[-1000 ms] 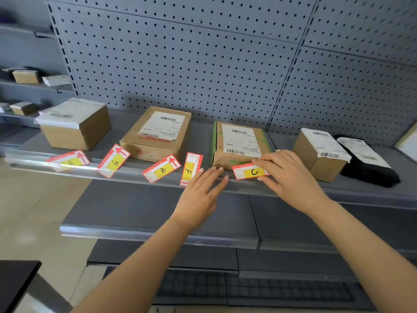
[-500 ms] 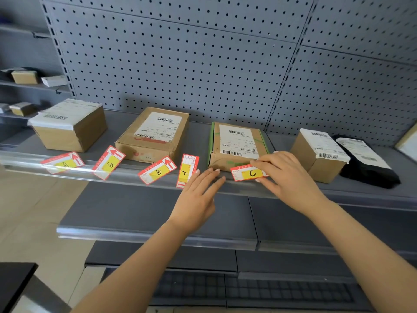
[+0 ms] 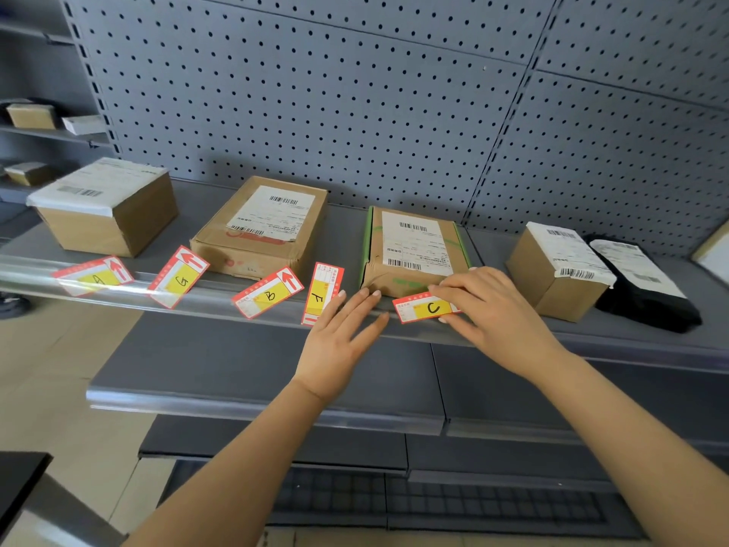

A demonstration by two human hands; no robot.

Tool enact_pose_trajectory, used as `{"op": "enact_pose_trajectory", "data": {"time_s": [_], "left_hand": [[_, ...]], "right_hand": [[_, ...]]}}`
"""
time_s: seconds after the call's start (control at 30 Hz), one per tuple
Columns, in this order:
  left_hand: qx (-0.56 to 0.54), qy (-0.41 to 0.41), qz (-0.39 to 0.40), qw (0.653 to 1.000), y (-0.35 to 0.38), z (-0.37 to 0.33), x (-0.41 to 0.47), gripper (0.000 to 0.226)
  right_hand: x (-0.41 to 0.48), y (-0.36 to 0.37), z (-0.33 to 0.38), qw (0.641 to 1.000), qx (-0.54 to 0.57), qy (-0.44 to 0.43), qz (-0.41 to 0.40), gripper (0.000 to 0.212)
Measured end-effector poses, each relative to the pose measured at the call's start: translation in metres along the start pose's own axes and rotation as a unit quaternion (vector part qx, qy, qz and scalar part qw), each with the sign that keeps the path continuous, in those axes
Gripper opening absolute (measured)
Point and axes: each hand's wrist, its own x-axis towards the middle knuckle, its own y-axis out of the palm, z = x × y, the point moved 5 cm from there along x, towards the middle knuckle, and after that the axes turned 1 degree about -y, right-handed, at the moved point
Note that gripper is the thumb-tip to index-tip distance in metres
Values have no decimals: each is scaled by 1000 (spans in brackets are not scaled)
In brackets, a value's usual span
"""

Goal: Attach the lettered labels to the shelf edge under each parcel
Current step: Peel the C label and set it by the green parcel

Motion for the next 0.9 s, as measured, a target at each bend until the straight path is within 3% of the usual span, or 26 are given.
{"op": "enact_pose_trajectory", "data": {"time_s": [0.3, 0.9], "left_hand": [[-45, -33, -41, 998, -6, -3, 2, 28], [-50, -21, -84, 995, -3, -4, 0, 20]], "right_hand": [[5, -1, -7, 1000, 4, -2, 8, 39], [6, 3, -2, 999, -2, -31, 26, 36]]}}
